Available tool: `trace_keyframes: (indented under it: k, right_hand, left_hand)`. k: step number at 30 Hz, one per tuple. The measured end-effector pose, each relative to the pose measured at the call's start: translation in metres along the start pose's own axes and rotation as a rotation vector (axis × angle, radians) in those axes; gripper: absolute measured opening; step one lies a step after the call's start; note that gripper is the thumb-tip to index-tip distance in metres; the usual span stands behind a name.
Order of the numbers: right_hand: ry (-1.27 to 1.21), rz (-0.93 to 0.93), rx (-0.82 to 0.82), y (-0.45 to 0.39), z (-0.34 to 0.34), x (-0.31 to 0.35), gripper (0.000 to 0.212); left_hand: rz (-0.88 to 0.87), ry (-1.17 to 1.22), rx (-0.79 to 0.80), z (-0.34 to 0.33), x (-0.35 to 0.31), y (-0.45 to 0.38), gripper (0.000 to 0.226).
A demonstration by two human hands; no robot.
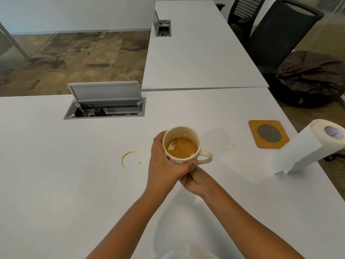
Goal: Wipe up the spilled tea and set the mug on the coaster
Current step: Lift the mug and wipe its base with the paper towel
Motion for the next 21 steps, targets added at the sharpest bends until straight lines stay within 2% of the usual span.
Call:
trace_keyframes:
  k: [6, 11, 13, 16, 21]
  right_hand:
    - [0.112, 0.094, -0.009, 0.0, 0.002, 0.022, 0.072]
    - [0.04, 0.115, -0.093, 0.007, 0.01, 0.031, 0.083]
    - [-0.025, 0.121, -0.113, 0.01, 0.013, 0.033, 0.076]
    - [-0.056, 0.132, -0.124, 0.017, 0.014, 0.032, 0.044]
    - [-0.088, 0.157, -0.07, 0.029, 0.01, 0.026, 0.04]
  left_hand:
    - [-0.015, -0.019, 0.008, -0.004, -0.003, 0.005, 0.076]
    - [-0.02, -0.002, -0.005, 0.0, -0.002, 0.003, 0.078]
    - [-0.028, 0.014, -0.012, 0.001, -0.003, 0.002, 0.079]
    - [-0.046, 0.007, -0.03, 0.003, -0.004, 0.001, 0.078]
    - [-0.083, 0.012, -0.041, 0.006, -0.007, -0.001, 0.078]
Point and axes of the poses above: each hand's wrist, its own y-axis away from the middle knuckle, its own z-axis out of the back of the hand, x = y × z, the point moved 7 cm from there along -y, towards the middle knuckle, and after that the axes turned 4 degrees about z, right-handed, at the moved point
